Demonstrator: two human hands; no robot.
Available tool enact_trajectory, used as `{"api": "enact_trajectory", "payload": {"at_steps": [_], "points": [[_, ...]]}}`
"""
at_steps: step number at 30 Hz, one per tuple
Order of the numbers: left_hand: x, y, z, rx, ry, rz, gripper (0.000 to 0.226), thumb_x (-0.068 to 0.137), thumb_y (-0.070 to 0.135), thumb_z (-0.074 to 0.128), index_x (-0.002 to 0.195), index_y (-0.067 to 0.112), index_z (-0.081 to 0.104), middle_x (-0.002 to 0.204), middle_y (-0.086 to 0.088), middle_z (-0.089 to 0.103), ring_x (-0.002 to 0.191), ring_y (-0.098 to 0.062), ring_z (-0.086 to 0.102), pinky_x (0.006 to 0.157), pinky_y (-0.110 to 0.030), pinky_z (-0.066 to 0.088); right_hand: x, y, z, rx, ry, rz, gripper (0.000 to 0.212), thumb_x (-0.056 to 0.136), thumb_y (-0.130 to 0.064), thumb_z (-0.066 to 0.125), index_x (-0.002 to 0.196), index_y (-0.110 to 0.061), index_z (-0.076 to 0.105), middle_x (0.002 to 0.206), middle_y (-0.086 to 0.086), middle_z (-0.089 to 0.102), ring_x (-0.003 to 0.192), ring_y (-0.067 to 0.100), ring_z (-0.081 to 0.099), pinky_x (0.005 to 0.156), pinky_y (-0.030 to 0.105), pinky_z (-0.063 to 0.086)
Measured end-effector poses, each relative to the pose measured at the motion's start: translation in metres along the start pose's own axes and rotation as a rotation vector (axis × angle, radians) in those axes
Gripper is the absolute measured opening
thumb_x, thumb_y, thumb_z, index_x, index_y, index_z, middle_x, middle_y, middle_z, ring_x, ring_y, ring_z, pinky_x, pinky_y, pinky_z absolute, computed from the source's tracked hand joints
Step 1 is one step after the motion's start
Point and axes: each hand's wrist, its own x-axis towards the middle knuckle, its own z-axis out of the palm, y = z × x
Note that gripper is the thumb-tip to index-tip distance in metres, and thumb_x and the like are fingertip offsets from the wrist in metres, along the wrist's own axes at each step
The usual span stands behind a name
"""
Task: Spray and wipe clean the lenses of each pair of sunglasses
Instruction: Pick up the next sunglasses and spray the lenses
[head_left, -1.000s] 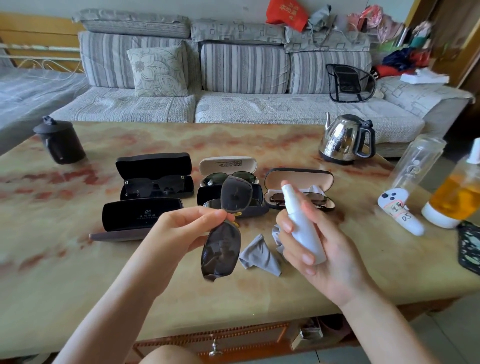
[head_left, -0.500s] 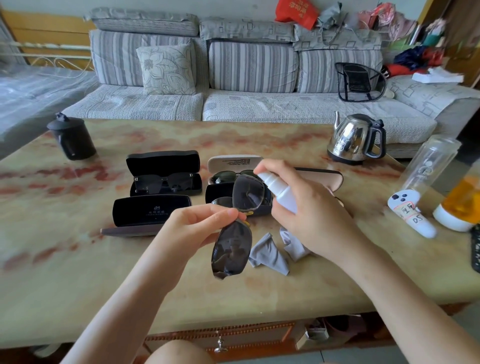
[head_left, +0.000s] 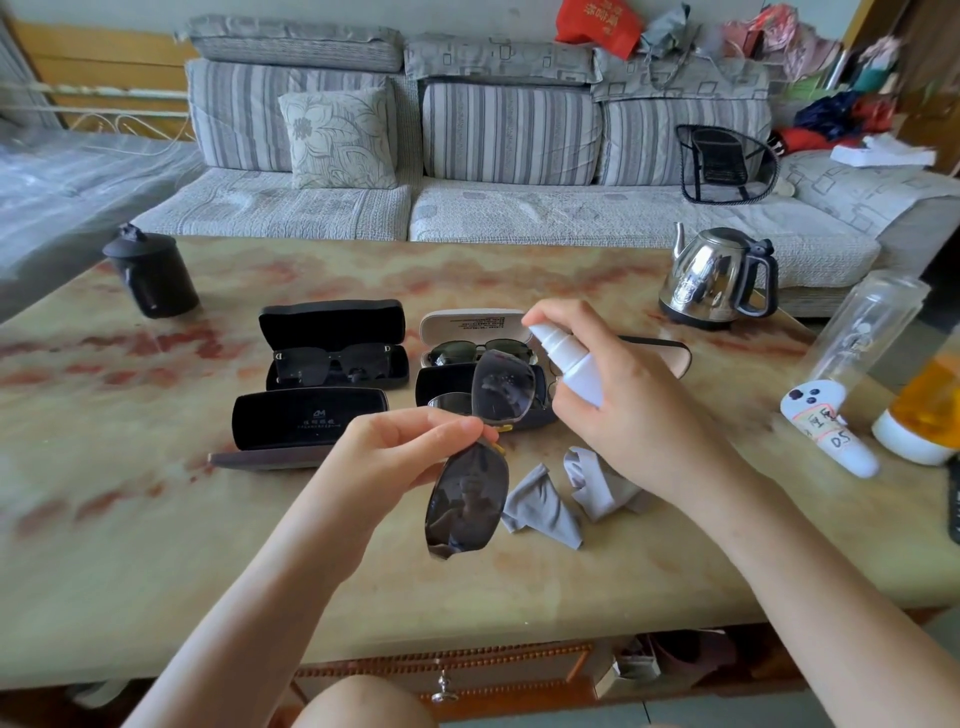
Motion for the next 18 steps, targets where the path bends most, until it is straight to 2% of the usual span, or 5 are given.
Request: {"api": "enact_trajectory", "payload": {"at_steps": [7, 10, 14, 16, 18], "points": [[-0.001, 0.001, 0.001, -0.003, -0.011, 0.003, 0.026, 0.071, 0.033, 0.064, 0.078, 0.012, 0.078, 0.079, -0.003, 0.076, 0.075, -0.010, 0.071, 0.066, -0.015, 0.053, 0.002, 0.001, 0.000, -0.021, -0.034, 0.017, 0.048, 0.084, -0.004, 0.054, 0.123, -0.030, 0.047, 0.059, -0.005, 0.039, 0.056, 0.007, 0.042, 0.054, 0.017, 0.035], [-0.001, 0.002, 0.000, 0.004, -0.016, 0.006, 0.026, 0.071, 0.034, 0.064, 0.078, 0.013, 0.078, 0.080, -0.003, 0.076, 0.077, -0.010, 0.071, 0.067, -0.015, 0.053, -0.001, 0.003, -0.001, 0.066, -0.003, 0.028, 0.049, 0.085, -0.002, 0.054, 0.122, -0.034, 0.046, 0.066, -0.001, 0.048, 0.058, 0.010, 0.045, 0.055, 0.020, 0.037], [0.000, 0.001, -0.001, -0.015, -0.011, -0.008, 0.024, 0.073, 0.034, 0.064, 0.076, 0.016, 0.079, 0.081, -0.003, 0.076, 0.079, -0.012, 0.072, 0.067, -0.017, 0.054, -0.010, 0.000, -0.008, 0.139, -0.017, 0.006, 0.054, 0.086, -0.003, 0.056, 0.118, -0.043, 0.043, 0.085, 0.014, 0.059, 0.064, 0.022, 0.048, 0.066, 0.033, 0.044], [0.001, 0.001, -0.001, -0.031, 0.001, -0.015, 0.024, 0.075, 0.034, 0.063, 0.077, 0.017, 0.079, 0.083, -0.004, 0.076, 0.081, -0.013, 0.072, 0.065, -0.017, 0.053, -0.022, -0.008, -0.010, 0.148, -0.048, -0.035, 0.056, 0.087, -0.004, 0.057, 0.117, -0.048, 0.041, 0.083, 0.008, 0.059, 0.062, 0.021, 0.049, 0.064, 0.032, 0.044], [0.003, -0.001, 0.000, -0.062, 0.033, -0.023, 0.027, 0.076, 0.035, 0.064, 0.082, 0.013, 0.078, 0.087, -0.008, 0.076, 0.082, -0.014, 0.071, 0.065, -0.017, 0.053, -0.034, -0.016, -0.008, 0.115, -0.086, -0.118, 0.056, 0.088, -0.007, 0.056, 0.120, -0.049, 0.039, 0.085, -0.008, 0.061, 0.063, 0.014, 0.052, 0.062, 0.027, 0.044]]}}
